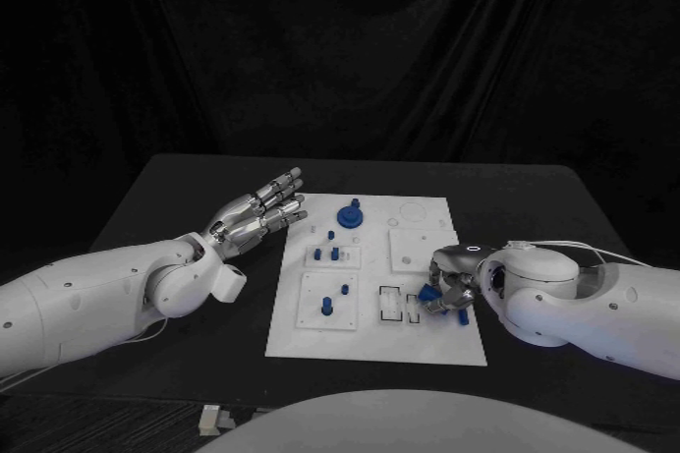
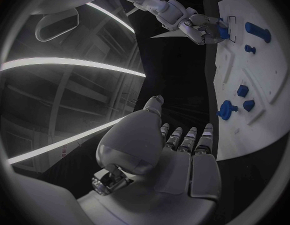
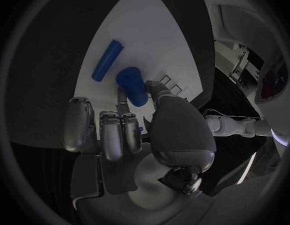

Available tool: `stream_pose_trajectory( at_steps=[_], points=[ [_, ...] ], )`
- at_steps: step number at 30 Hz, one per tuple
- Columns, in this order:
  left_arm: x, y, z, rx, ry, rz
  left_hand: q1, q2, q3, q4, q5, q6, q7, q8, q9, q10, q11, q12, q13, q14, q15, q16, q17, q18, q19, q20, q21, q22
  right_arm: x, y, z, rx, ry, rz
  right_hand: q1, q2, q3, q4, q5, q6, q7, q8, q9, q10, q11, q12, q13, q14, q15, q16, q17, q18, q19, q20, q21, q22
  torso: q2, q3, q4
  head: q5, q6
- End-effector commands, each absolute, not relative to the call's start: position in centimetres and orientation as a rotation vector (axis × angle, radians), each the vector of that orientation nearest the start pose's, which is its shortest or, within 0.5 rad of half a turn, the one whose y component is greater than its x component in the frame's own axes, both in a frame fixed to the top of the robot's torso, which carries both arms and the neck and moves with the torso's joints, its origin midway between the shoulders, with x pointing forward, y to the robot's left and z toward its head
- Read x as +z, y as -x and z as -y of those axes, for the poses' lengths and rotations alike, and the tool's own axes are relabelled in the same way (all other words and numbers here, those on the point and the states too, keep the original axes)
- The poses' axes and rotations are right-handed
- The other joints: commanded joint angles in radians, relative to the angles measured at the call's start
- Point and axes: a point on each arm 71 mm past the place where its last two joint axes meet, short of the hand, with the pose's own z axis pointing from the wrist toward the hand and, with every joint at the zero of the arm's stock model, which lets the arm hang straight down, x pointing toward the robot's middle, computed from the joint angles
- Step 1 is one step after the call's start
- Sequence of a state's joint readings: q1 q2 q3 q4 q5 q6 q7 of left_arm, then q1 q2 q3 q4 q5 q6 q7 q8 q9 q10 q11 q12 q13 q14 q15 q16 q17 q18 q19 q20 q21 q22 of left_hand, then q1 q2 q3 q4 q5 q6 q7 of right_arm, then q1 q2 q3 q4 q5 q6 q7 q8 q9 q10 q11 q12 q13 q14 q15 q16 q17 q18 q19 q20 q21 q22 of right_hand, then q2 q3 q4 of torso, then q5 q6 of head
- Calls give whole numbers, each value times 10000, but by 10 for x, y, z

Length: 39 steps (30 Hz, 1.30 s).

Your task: Assemble the parts on the task board

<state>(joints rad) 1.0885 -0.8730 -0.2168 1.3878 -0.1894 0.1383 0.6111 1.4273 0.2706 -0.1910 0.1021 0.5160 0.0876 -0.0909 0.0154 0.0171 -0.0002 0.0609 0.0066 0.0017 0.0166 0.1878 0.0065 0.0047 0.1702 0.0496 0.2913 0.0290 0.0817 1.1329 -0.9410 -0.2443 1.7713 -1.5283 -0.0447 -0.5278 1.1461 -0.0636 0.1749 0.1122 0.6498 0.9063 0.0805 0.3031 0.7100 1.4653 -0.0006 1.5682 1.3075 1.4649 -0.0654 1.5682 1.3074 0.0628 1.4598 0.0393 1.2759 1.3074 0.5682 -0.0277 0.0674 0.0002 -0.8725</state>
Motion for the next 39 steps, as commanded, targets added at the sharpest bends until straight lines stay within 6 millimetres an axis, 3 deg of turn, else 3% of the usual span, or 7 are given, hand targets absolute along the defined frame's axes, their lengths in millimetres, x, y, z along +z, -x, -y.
stream_pose_trajectory(
  at_steps=[1,10,15,22,27,39],
  points=[
    [-282,-441,-241,-18137,9120,-16926,7,69,71,-11,32,32,66,48,7,2,95,-66,-17,-23,70,32,16,40,29,14,40,16,-282,-382,202,3431,1545,-21442,-180,49,524,-413,-61,352,-227,154,68,1055,-130,26,2633,1036,-91,-11,2517,38,60,-24,13,1715,-6,-4,-1,12,-2],
    [-282,-441,-241,-18103,9143,-16974,8,89,92,-11,38,38,77,49,7,2,103,-66,-17,-17,82,37,18,33,40,16,48,26,-269,-382,207,4584,-1109,-21424,-522,116,676,-161,-633,782,-417,406,119,1055,-306,26,2633,1018,-241,-39,2424,43,71,-162,-30,1727,-12,-6,-8,60,-2],
    [-282,-441,-241,-18090,9148,-16996,8,89,92,-11,38,38,77,49,7,2,103,-66,-17,-17,82,37,18,33,40,16,48,26,-265,-383,210,4983,-3090,-22175,-690,200,735,-5,-985,896,-473,485,147,1055,-361,26,2633,1003,-296,-64,2343,59,50,-218,-125,1707,-11,-8,5,48,-2],
    [-283,-441,-240,-18090,9152,-17039,8,93,97,-10,39,39,81,49,8,2,105,-66,-17,-16,86,38,18,31,45,17,51,31,-271,-377,207,5213,-5224,-23824,-886,268,746,151,-1140,906,-478,510,160,1055,-371,26,2633,984,-310,-95,2243,73,28,-241,-209,1687,-12,-13,9,63,-2],
    [-283,-441,-240,-18068,9163,-17064,8,93,97,-10,39,39,81,49,8,2,105,-66,-17,-16,86,38,18,31,45,17,51,31,-276,-374,205,5072,-5887,-24825,-1156,306,702,353,-1551,843,-454,487,143,1055,-355,26,2633,969,-303,-120,2167,86,4,-242,-305,1665,-24,-30,12,91,-2],
    [-283,-441,-238,-18091,9165,-17129,9,99,106,-11,43,48,88,51,9,2,109,-66,-17,-11,90,42,20,28,51,18,55,35,-284,-376,193,4993,-6254,-25730,-1386,328,605,505,-2354,593,-355,362,60,1055,-275,26,2633,949,-244,-153,2066,145,-104,-198,-646,1575,-7,-10,11,79,-2]
  ],
)
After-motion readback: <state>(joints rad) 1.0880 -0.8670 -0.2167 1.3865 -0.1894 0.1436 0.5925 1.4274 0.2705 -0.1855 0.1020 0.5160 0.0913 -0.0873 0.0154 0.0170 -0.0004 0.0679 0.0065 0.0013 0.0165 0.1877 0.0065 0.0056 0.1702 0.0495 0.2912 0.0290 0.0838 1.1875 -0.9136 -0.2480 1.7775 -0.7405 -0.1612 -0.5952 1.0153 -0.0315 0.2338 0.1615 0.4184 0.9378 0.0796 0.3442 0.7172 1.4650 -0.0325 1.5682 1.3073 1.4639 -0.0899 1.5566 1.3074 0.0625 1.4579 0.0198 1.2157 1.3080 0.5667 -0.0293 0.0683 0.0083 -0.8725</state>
